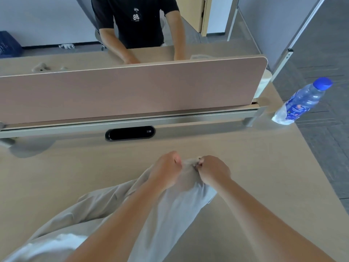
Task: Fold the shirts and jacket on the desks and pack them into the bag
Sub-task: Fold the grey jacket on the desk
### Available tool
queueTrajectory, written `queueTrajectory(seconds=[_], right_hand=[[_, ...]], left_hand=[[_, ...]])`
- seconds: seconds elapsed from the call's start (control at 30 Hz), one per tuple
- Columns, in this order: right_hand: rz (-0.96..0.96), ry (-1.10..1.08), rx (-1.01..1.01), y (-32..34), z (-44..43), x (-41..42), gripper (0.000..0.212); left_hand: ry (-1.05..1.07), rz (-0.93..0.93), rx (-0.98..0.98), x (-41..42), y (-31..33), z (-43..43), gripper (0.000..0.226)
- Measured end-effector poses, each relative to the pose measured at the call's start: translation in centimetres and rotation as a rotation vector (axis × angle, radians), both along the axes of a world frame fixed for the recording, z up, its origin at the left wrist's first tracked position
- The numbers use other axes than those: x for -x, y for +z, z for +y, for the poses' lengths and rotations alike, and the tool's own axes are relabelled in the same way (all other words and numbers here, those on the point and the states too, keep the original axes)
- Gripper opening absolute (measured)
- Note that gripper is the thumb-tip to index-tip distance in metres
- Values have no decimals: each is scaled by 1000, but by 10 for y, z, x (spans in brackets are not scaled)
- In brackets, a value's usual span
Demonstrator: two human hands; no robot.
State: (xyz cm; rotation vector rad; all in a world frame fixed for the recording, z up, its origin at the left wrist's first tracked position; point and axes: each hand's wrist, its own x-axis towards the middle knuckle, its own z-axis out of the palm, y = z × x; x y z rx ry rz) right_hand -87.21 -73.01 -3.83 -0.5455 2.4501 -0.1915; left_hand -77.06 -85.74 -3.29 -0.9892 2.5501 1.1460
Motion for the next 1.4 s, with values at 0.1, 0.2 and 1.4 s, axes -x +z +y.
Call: queueTrajectory(seconds=[0.1, 0.2, 1.4], right_hand=[[-41, -52, 96, -5, 1, 3, 27], [3, -93, 209, -1, 5, 1, 21], [-581, -95, 625, 60, -14, -141, 15]], left_hand=[[-205, -131, 54, -8, -5, 6, 29], [-214, -100, 46, -13, -11, 6, 51], [585, 22, -285, -190, 97, -26, 17]])
